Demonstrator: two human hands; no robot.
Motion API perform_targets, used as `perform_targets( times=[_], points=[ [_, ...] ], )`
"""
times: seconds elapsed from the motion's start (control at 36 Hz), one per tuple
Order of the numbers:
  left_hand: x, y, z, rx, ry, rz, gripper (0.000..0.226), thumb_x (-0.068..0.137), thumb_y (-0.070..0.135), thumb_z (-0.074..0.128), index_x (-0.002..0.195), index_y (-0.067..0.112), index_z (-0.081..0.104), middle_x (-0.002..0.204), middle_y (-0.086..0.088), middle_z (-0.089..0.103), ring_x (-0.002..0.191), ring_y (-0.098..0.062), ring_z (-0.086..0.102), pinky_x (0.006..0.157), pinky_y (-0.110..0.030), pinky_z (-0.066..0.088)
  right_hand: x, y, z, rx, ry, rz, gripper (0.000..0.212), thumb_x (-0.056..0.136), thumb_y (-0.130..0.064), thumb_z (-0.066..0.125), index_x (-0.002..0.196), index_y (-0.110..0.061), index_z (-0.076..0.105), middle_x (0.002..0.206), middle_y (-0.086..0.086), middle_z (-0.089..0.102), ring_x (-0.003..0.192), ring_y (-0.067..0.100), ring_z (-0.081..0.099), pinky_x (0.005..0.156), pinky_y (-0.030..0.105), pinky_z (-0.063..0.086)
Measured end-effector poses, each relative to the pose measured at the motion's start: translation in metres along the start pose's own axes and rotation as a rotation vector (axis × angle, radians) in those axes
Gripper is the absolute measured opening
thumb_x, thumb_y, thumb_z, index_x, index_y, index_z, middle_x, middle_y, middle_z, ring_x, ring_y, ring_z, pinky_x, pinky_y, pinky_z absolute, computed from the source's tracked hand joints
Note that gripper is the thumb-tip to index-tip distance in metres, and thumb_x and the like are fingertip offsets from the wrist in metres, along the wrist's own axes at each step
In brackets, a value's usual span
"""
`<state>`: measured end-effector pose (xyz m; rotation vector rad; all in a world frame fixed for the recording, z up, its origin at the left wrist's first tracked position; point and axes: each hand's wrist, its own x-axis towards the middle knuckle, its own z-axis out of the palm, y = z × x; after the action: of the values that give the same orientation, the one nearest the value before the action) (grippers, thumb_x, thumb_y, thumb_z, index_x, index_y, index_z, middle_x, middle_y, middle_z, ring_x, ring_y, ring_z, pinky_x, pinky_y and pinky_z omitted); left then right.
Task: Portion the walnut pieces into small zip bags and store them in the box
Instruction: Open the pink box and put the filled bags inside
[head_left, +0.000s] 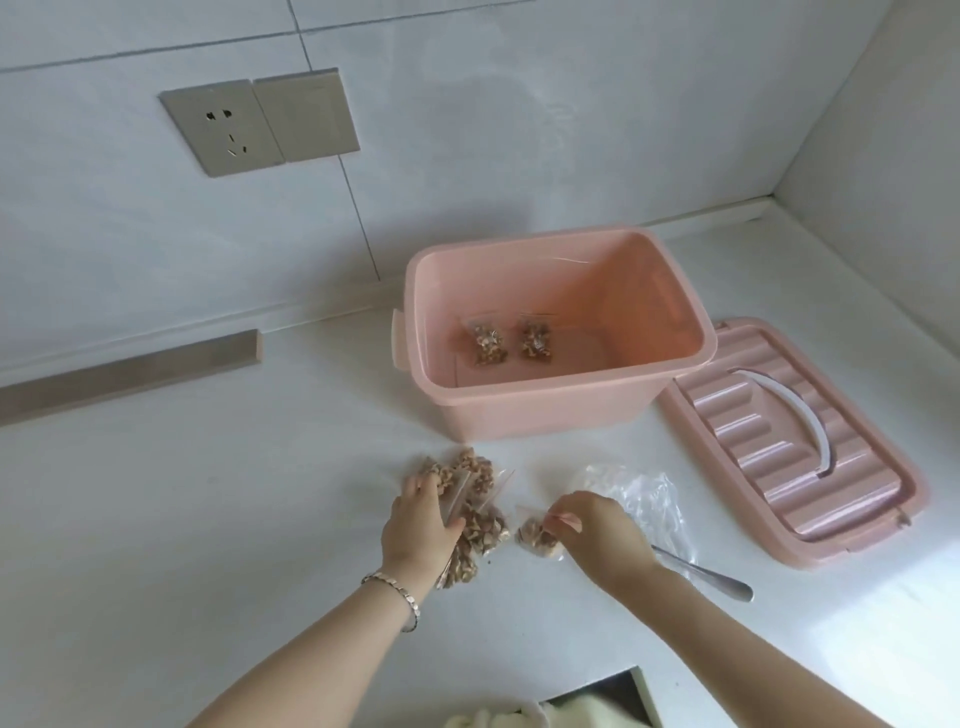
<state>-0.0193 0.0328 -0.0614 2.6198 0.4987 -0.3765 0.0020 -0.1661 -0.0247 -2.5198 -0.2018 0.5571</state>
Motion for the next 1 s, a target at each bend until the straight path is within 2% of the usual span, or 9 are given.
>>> perform_targets(
  times=[0.11, 0.28, 0.39, 0.44, 0.53, 0.64, 0.72, 0.78, 1.0],
  points=[
    [-0.001, -0.002, 0.002, -0.061, 0.105, 0.044, 0.003, 0.087, 0.013, 0.052, 0.084, 0.012, 0.05, 0.107, -0.005, 0.049, 0.072, -0.025, 0.054, 0.06, -0.028, 0.038, -0.009, 0.002, -0.015, 0.078, 0.067, 0.001, 0.014, 0.089, -0.026, 0.056, 0.087, -0.021, 0.069, 0.095, -0.007, 0.065, 0.092, 0.013, 0.058, 0.08, 0.025, 0.043],
    [-0.007, -0.014, -0.016, -0.17, 0.291, 0.116, 0.007, 0.089, 0.01, 0.054, 0.087, 0.005, 0.058, 0.095, -0.009, 0.062, 0.078, -0.029, 0.061, 0.061, -0.027, 0.038, -0.018, 0.001, -0.037, 0.182, 0.151, -0.023, 0.011, 0.087, -0.024, 0.061, 0.089, -0.019, 0.071, 0.094, -0.006, 0.068, 0.085, 0.011, 0.061, 0.079, 0.023, 0.046],
    [-0.015, -0.013, -0.047, -0.364, 0.335, 0.212, 0.005, 0.093, 0.016, 0.048, 0.088, 0.017, 0.051, 0.098, -0.005, 0.066, 0.08, -0.027, 0.064, 0.068, -0.039, 0.053, -0.017, -0.005, -0.062, 0.183, 0.278, -0.112, 0.008, 0.085, -0.021, 0.065, 0.086, -0.018, 0.072, 0.086, -0.008, 0.068, 0.067, 0.003, 0.059, 0.068, 0.028, 0.051],
    [-0.024, -0.004, -0.069, -0.447, 0.351, 0.248, 0.008, 0.093, 0.022, 0.045, 0.085, 0.025, 0.046, 0.086, 0.004, 0.064, 0.07, -0.025, 0.066, 0.064, -0.04, 0.055, -0.015, -0.011, -0.079, 0.166, 0.36, -0.163, 0.007, 0.083, -0.019, 0.066, 0.086, -0.016, 0.072, 0.084, -0.011, 0.066, 0.06, -0.005, 0.054, 0.061, 0.02, 0.048],
    [-0.034, 0.022, -0.108, -0.582, 0.379, 0.295, 0.014, 0.091, 0.026, 0.044, 0.079, 0.033, 0.044, 0.077, 0.013, 0.057, 0.059, -0.013, 0.066, 0.049, -0.011, 0.044, -0.009, -0.025, -0.109, 0.155, 0.453, -0.232, 0.008, 0.083, -0.019, 0.067, 0.086, -0.015, 0.072, 0.082, -0.011, 0.065, 0.052, 0.009, 0.058, 0.058, 0.009, 0.043],
    [-0.024, 0.053, -0.148, -0.698, 0.412, 0.4, 0.017, 0.09, 0.027, 0.046, 0.078, 0.037, 0.048, 0.072, 0.012, 0.057, 0.057, -0.003, 0.063, 0.051, -0.022, 0.053, 0.013, -0.038, -0.145, 0.191, 0.54, -0.255, 0.006, 0.083, -0.017, 0.067, 0.087, -0.016, 0.07, 0.074, -0.015, 0.059, 0.047, 0.006, 0.049, 0.059, -0.003, 0.036],
    [0.003, 0.075, -0.161, -0.742, 0.387, 0.425, 0.025, 0.094, 0.013, 0.047, 0.078, 0.032, 0.048, 0.07, 0.009, 0.052, 0.056, 0.0, 0.057, 0.054, -0.027, 0.057, 0.046, -0.039, -0.16, 0.197, 0.516, -0.235, 0.008, 0.084, -0.017, 0.065, 0.09, -0.013, 0.07, 0.074, -0.01, 0.059, 0.06, 0.006, 0.052, 0.059, -0.002, 0.034],
    [0.029, 0.092, -0.162, -0.732, 0.308, 0.398, 0.026, 0.095, 0.012, 0.046, 0.076, 0.03, 0.047, 0.073, 0.008, 0.049, 0.059, -0.003, 0.056, 0.056, -0.029, 0.058, 0.076, -0.037, -0.164, 0.166, 0.463, -0.197, 0.011, 0.085, -0.019, 0.064, 0.093, -0.013, 0.069, 0.078, -0.006, 0.06, 0.064, 0.012, 0.053, 0.056, 0.008, 0.034],
    [0.156, 0.125, -0.112, -0.686, -0.013, 0.031, 0.031, 0.095, 0.002, 0.038, 0.07, 0.019, 0.043, 0.085, -0.003, 0.044, 0.066, -0.015, 0.045, 0.056, -0.033, 0.054, 0.199, -0.027, -0.138, 0.036, 0.124, -0.056, 0.015, 0.087, -0.016, 0.059, 0.098, -0.01, 0.068, 0.101, 0.011, 0.068, 0.087, 0.022, 0.059, 0.07, 0.021, 0.037]
  ],
)
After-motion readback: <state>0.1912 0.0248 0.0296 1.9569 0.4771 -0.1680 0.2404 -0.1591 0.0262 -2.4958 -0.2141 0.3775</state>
